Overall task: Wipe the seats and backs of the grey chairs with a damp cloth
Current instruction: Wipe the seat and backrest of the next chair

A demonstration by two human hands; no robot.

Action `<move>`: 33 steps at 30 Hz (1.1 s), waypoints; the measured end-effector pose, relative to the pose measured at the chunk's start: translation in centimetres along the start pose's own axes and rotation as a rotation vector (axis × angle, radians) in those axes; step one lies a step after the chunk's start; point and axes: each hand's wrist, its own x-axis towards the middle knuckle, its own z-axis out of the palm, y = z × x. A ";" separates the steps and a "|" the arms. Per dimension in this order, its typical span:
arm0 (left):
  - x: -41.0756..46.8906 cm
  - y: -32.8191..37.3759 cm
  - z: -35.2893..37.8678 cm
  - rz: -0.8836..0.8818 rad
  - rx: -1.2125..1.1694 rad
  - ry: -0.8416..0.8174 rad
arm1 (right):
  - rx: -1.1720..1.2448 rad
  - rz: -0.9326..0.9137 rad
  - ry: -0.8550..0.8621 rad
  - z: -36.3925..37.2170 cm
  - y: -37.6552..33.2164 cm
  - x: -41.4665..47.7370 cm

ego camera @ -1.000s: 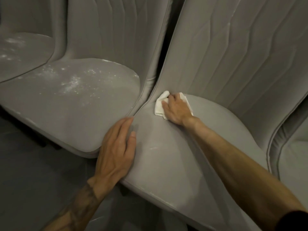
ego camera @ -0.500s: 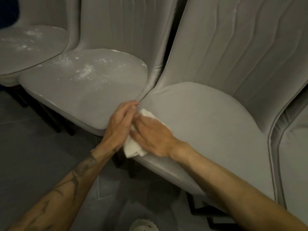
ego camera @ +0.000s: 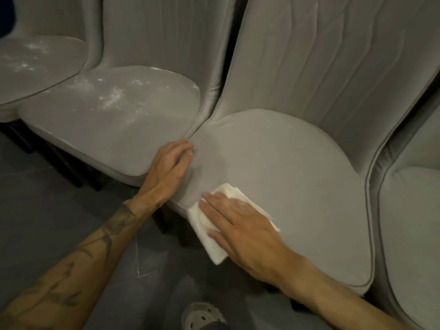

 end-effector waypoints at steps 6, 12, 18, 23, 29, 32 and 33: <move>-0.2 -0.5 0.8 0.042 0.183 0.009 | -0.137 0.123 0.071 -0.7 3.1 -10.4; -0.2 0.0 0.7 0.037 0.278 -0.029 | -0.186 0.284 0.114 -1.4 4.3 -17.0; 1.0 2.0 0.6 0.073 0.371 -0.064 | 0.101 0.557 0.194 -1.5 4.8 -19.0; 3.8 4.3 0.8 0.120 0.379 -0.071 | 0.132 0.714 0.228 -2.5 9.5 -13.8; 8.0 4.4 2.3 0.178 0.426 -0.111 | 0.065 0.849 0.294 -3.5 13.8 -8.7; 10.3 4.0 3.1 0.245 0.478 -0.094 | 0.036 0.874 0.208 -2.1 13.9 -8.4; 11.0 3.8 3.5 0.266 0.499 -0.087 | 0.055 0.871 0.179 -1.8 14.5 -8.1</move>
